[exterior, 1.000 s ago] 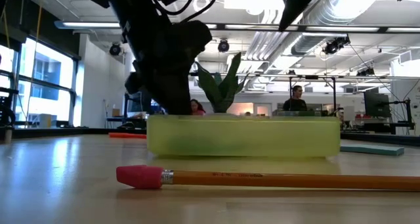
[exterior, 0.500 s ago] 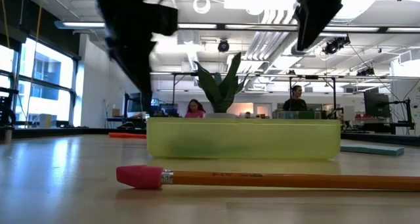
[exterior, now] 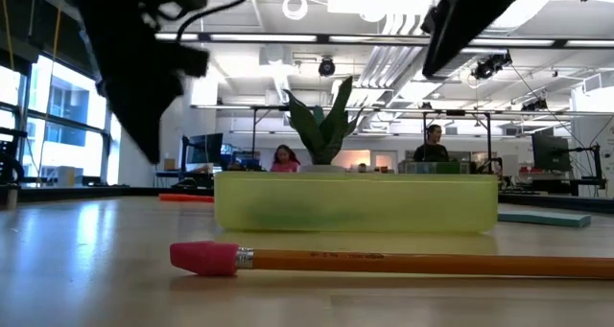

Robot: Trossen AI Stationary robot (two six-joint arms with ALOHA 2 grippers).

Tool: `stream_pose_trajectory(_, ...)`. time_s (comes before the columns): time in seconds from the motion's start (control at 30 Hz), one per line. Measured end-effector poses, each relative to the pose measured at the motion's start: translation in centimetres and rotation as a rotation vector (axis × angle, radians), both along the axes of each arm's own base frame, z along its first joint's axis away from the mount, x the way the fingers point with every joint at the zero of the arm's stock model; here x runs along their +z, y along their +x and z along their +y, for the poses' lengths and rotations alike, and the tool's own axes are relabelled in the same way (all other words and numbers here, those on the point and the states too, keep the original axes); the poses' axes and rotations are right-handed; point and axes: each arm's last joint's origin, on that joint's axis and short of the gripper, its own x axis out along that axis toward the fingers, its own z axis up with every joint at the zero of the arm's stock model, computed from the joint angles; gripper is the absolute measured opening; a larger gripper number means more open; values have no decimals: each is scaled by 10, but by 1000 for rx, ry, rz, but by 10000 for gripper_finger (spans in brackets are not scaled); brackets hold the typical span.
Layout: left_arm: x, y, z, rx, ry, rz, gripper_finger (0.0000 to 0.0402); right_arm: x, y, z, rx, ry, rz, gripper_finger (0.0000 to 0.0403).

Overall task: Pack school essentials
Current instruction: Put the orange pencil into the yellow supply box

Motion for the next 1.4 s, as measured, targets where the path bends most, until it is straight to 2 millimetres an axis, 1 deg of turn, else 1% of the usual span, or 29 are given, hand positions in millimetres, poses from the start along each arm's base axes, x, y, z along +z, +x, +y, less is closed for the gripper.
stream_pose_trajectory(0.07,-10,-9,-1,33,-3,24,64,3,3,5,14,17,-52,165)
stream_pose_trajectory(0.23,-26,-24,-5,90,-19,54,64,7,8,12,68,52,-116,165)
stream_pose_trajectory(0.43,-34,-33,-6,90,-14,84,64,10,19,20,69,143,-214,165)
stream_pose_trajectory(0.5,-35,-34,-4,91,-12,92,64,10,20,23,77,152,-235,165)
stream_pose_trajectory(0.67,-34,-32,0,52,-12,112,64,18,31,35,115,161,-282,165)
stream_pose_trajectory(0.8,-31,-32,7,16,-15,125,64,26,49,47,179,123,-282,165)
stream_pose_trajectory(0.9,-24,-33,15,-20,-16,127,64,28,60,52,238,79,-236,165)
stream_pose_trajectory(1.07,-9,-36,34,-59,-15,103,64,25,79,55,237,55,-177,165)
stream_pose_trajectory(1.23,6,-36,55,-87,-21,27,64,19,94,61,240,51,-131,165)
stream_pose_trajectory(1.4,16,-31,75,-170,-140,-102,64,14,108,68,254,75,-118,165)
